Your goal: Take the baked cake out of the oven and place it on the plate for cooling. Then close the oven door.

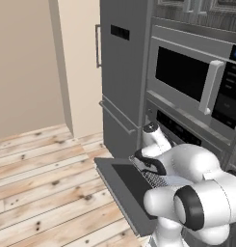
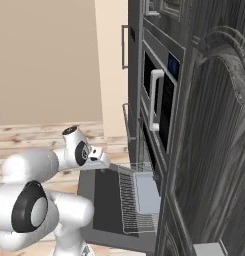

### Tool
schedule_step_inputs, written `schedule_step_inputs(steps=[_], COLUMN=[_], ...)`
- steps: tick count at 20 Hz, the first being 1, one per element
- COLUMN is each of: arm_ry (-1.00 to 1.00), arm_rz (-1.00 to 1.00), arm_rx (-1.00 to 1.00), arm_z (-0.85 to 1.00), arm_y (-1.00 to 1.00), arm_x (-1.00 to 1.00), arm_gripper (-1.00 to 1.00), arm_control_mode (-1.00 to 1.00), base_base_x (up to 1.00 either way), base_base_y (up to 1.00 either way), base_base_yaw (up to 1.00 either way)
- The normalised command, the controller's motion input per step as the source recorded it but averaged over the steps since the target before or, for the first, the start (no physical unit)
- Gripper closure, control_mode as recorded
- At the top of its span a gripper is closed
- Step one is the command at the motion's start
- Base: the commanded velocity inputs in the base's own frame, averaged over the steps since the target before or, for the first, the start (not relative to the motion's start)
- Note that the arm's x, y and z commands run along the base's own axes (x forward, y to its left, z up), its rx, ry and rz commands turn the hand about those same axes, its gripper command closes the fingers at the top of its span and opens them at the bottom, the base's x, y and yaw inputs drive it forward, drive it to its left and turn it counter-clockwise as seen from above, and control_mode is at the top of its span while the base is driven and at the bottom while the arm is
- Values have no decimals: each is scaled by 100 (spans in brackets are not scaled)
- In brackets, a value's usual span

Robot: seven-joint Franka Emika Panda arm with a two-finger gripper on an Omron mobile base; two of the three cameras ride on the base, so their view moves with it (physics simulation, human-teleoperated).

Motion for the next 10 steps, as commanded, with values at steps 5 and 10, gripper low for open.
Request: schedule_step_inputs(steps=[5,10], arm_ry=[15,17], arm_rz=[0,0], arm_rx=[1,3], arm_z=[-48,-33], arm_y=[0,0], arm_x=[24,17], arm_gripper=[-100,-100], arm_control_mode=[-100,-100], base_base_x=[0,0], base_base_y=[0,0], base_base_yaw=[0,0])
